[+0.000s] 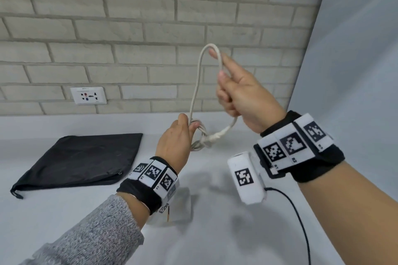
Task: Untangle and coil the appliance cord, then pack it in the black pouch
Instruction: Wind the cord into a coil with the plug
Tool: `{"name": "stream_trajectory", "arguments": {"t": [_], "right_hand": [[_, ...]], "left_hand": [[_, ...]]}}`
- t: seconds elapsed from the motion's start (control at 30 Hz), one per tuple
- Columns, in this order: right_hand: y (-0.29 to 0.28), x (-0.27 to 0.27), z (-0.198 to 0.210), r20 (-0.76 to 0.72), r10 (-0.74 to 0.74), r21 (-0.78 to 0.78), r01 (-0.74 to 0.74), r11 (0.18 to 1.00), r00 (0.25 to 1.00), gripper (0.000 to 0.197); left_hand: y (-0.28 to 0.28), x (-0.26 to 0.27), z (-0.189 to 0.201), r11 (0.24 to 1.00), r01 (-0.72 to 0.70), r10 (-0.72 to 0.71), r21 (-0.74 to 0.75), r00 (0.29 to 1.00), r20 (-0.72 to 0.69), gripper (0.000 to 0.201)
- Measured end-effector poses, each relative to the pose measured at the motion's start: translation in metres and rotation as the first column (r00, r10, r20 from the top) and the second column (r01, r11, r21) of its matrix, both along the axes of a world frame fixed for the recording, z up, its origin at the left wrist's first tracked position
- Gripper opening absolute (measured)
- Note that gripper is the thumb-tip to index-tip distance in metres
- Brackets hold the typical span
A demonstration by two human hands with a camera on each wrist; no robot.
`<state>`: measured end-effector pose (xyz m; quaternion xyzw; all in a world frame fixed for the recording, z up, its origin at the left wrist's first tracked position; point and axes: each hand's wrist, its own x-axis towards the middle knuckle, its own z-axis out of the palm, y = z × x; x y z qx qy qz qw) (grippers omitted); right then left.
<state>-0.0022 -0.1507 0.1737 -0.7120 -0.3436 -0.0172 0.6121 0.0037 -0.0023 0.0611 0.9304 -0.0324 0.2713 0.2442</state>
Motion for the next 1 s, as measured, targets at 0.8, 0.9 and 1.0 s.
{"name": "stream_trajectory", "arguments": {"t": [0.8,0.9,1.0], "right_hand": [[-0.028,0.039,-0.051,0.072,-0.022,-0.087,0.029,0.996,0.997,0.032],[-0.031,0.040,-0.066,0.032,0.028,-0.213,-0.021,0.977,0.999,0.028],[-0.029,0.037,-0.075,-0.006,0.057,-0.196,-0.057,0.979,0.998,0.025]], "left_hand": [[0.018,-0.023,-0.002,0.991,0.119,-0.113,-0.061,0.990,0.087,0.029],[0.022,-0.027,-0.003,0.979,0.160,-0.147,-0.127,0.984,0.102,0.030],[0.026,-0.030,-0.006,0.968,0.189,-0.167,-0.165,0.976,0.139,0.030]]}}
